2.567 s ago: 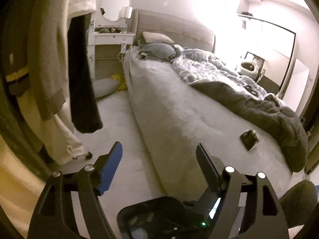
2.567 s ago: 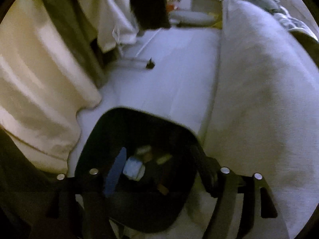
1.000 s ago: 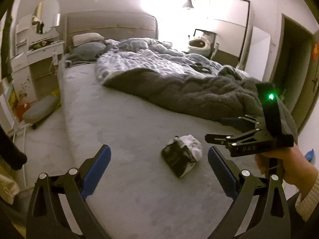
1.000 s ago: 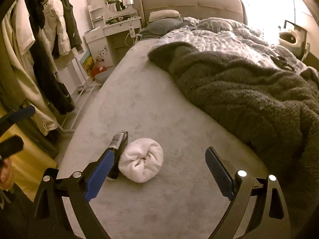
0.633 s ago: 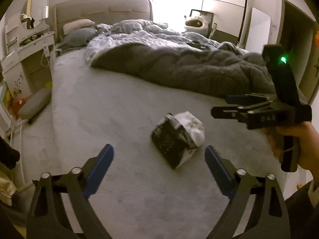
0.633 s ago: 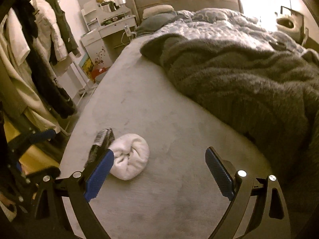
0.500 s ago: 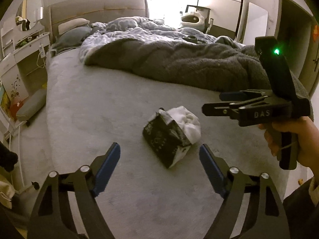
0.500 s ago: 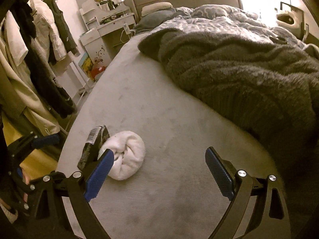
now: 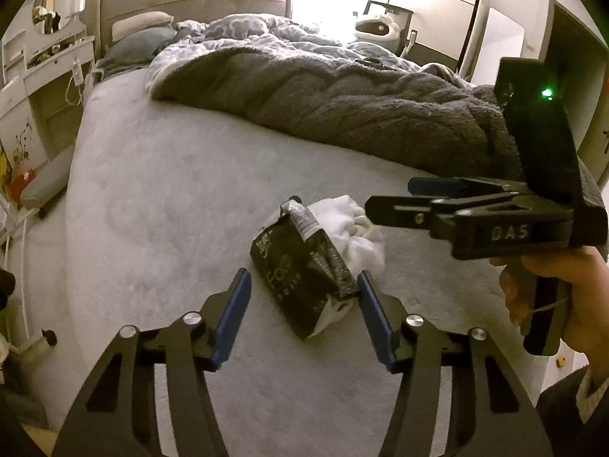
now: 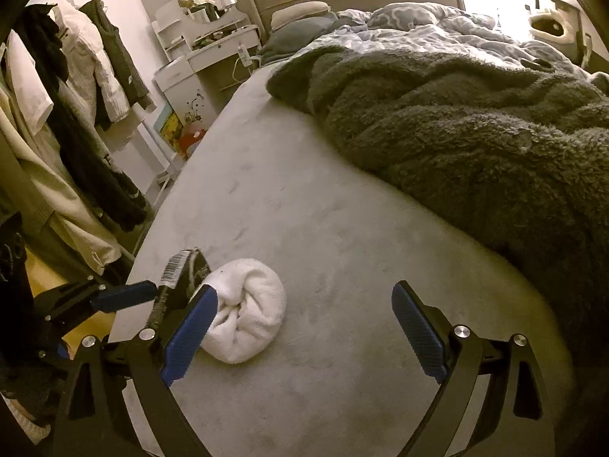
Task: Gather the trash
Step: 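Grasp the dark printed pouch with the left gripper, then grasp the rolled white cloth with the right gripper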
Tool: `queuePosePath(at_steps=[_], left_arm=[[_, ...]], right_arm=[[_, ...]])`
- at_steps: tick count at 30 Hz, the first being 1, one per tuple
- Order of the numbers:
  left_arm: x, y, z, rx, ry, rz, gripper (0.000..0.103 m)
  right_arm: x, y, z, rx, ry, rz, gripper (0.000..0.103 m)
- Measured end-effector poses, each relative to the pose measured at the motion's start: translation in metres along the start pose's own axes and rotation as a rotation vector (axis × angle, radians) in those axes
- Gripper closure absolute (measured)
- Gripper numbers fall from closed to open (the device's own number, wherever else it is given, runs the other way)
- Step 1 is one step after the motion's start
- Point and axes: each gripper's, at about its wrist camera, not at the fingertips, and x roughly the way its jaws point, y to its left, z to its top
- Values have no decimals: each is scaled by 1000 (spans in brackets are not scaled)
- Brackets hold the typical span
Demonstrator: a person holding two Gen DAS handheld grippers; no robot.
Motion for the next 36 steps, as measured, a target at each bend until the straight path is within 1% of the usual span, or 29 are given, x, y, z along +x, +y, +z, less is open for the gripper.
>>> queuePosePath(at_steps=[1, 3, 4, 5, 6, 9, 12, 18, 26, 30, 33, 34, 35, 36], left_arm=[[1, 1, -1, -1, 4, -4, 48], [1, 3, -2, 2, 11, -11, 60], [1, 3, -3, 2, 13, -12, 63], [1, 5, -3, 0, 18, -15, 70], [1, 6, -3, -3, 21, -19, 73], [0, 9, -3, -11, 27, -44, 80], [-4, 12, -3, -9, 22, -32, 88], [-19, 20, 0, -31, 9, -16, 89], [-38, 40, -2, -46, -6, 50, 89], [-47, 49, -5, -53, -8, 65, 89], [-53, 54, -6, -54, -9, 77, 89], [-56, 57, -7, -55, -9, 83, 89], [-58, 59, -8, -55, -8, 87, 89], [-61, 63, -9, -60, -7, 93, 89]], right_arm=[[0, -1, 0, 3, -1, -1, 9], [1, -2, 0, 11, -2, -2, 9], [1, -2, 1, 14, -3, 0, 9], [2, -2, 1, 17, -3, 3, 9], [3, -1, 1, 19, -3, 5, 9], [7, 1, 2, 17, 0, 10, 9], [10, 6, 3, 3, 8, 11, 9], [14, 11, 4, -2, 10, 23, 9], [24, 32, 3, -61, 39, 47, 9], [31, 43, 1, -96, 58, 37, 9], [37, 49, 0, -118, 78, 1, 9], [40, 51, -1, -130, 91, -10, 15], [43, 54, -2, -147, 105, -18, 33], [47, 57, -3, -163, 123, -31, 36]])
